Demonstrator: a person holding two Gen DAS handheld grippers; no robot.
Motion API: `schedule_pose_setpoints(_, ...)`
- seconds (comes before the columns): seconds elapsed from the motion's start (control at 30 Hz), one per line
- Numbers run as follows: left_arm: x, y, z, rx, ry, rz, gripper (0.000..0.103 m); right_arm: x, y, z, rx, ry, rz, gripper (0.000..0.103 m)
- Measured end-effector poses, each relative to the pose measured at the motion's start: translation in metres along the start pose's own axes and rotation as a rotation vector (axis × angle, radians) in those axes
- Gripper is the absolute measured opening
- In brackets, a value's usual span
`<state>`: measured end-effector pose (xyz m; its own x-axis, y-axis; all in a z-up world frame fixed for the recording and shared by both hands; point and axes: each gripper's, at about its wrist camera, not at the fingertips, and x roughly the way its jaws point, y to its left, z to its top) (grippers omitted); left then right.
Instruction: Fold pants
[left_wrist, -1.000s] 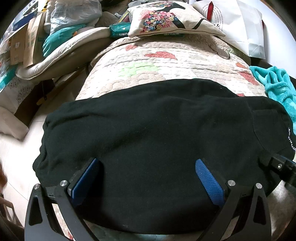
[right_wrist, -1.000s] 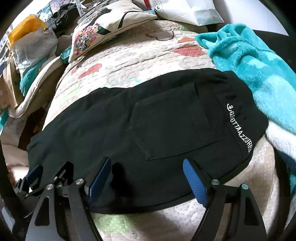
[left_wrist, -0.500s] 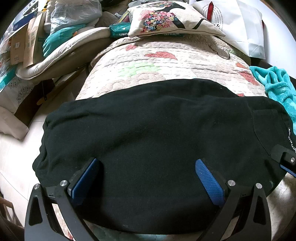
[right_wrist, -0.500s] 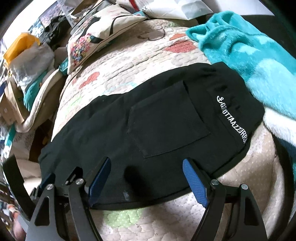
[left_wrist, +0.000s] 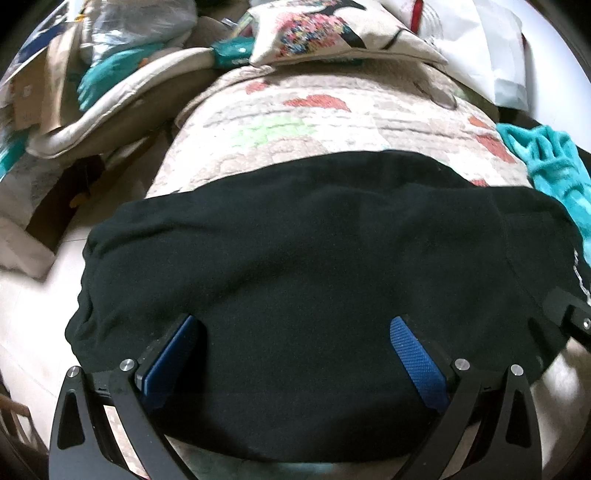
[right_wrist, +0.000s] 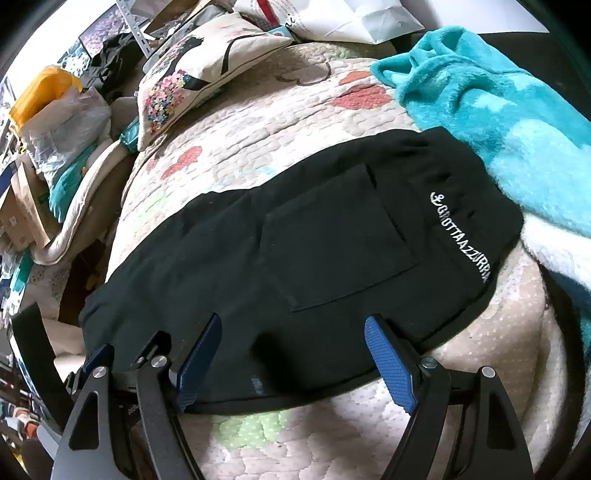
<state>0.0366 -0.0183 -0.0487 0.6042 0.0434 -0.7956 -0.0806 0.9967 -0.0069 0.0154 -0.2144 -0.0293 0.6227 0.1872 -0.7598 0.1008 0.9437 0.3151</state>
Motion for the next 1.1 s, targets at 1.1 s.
schedule_pose_setpoints(1.1,-0.001,0.215,-0.057,-0.976,0.118,-0.193,0.082,0.074,0.277,0.035,-0.878,0.260,0.271,0.085)
